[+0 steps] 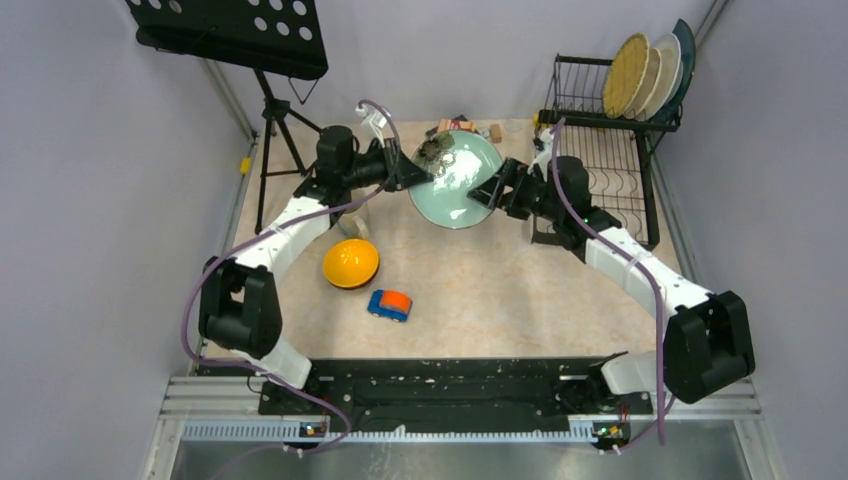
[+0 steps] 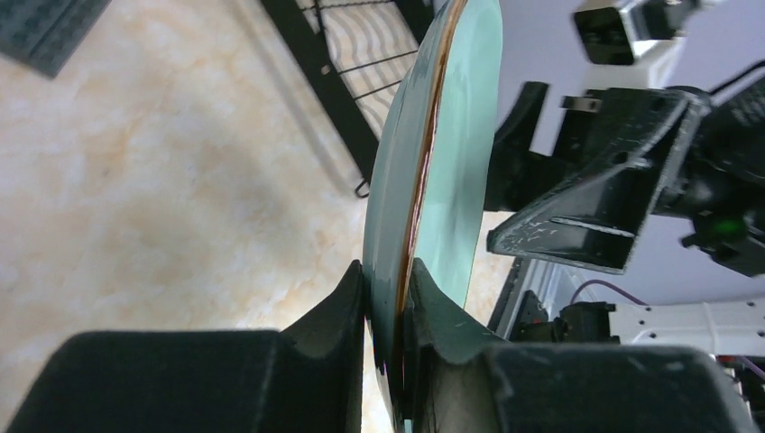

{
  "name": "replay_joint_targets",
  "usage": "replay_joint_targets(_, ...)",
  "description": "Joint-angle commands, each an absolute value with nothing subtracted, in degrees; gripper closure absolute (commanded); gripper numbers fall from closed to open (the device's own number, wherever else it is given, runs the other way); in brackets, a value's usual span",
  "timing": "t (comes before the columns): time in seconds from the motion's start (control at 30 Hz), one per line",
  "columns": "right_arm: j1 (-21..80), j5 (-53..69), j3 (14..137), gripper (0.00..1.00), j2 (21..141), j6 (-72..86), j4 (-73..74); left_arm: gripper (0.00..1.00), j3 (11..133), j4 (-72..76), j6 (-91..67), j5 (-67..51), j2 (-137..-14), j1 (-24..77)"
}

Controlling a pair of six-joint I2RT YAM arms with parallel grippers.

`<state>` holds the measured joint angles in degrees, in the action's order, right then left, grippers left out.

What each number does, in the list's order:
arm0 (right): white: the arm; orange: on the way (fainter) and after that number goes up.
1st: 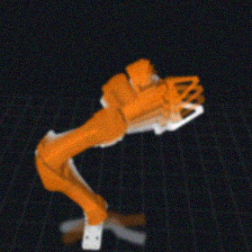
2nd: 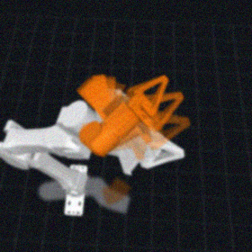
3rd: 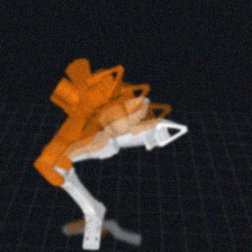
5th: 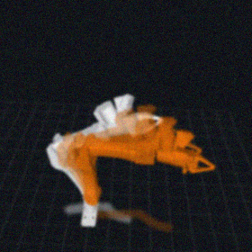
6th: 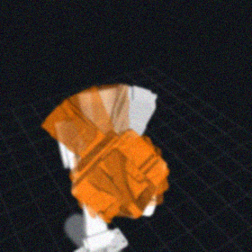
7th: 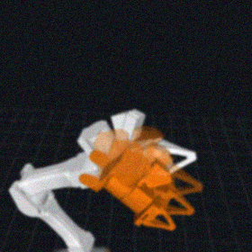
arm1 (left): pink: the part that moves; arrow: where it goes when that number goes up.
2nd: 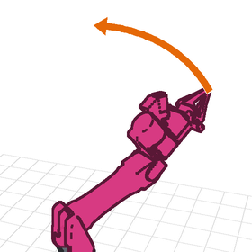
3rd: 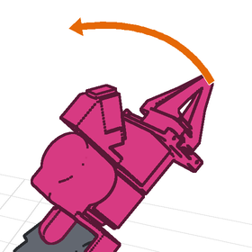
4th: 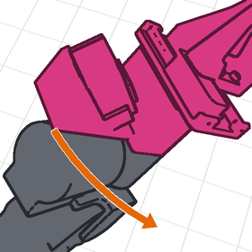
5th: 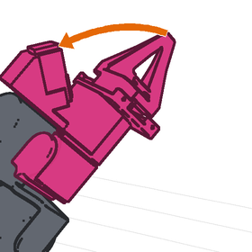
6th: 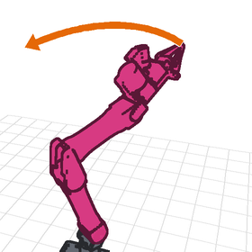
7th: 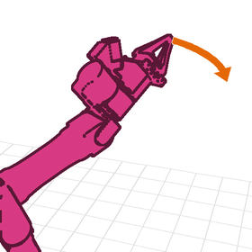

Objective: Load the mixed dishes into the dish rack
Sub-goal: Pick up the plate at the center of the board, then insert the plate into the dish rack.

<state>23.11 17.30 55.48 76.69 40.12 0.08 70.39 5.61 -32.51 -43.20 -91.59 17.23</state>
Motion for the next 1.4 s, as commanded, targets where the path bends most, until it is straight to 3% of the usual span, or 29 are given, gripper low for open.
replay_joint_targets(0.0, 21.96, 26.44, 55.41, 0.21, 77.20, 45.57, -10.40, 1.00, 71.16, 19.26, -36.57, -50.56, -86.49, 17.31)
replay_joint_targets(0.27, 21.80, 28.54, 53.41, 0.34, 75.26, 48.54, -16.96, 1.00, 70.55, 21.91, -38.50, -52.21, -86.25, 17.18)
replay_joint_targets(0.5, 21.67, 26.20, 52.09, 0.26, 72.11, 47.98, -17.15, 1.00, 69.72, 26.79, -43.33, -53.56, -86.81, 15.91)
replay_joint_targets(0.67, 21.10, 27.39, 51.51, 0.26, 71.55, 48.83, -18.64, 1.00, 68.98, 30.45, -46.42, -54.90, -87.13, 15.12)
replay_joint_targets(1.37, 21.01, 29.99, 52.03, 0.58, 70.64, 49.49, -24.76, 1.00, 69.32, 28.71, -45.49, -57.58, -87.57, 15.12)
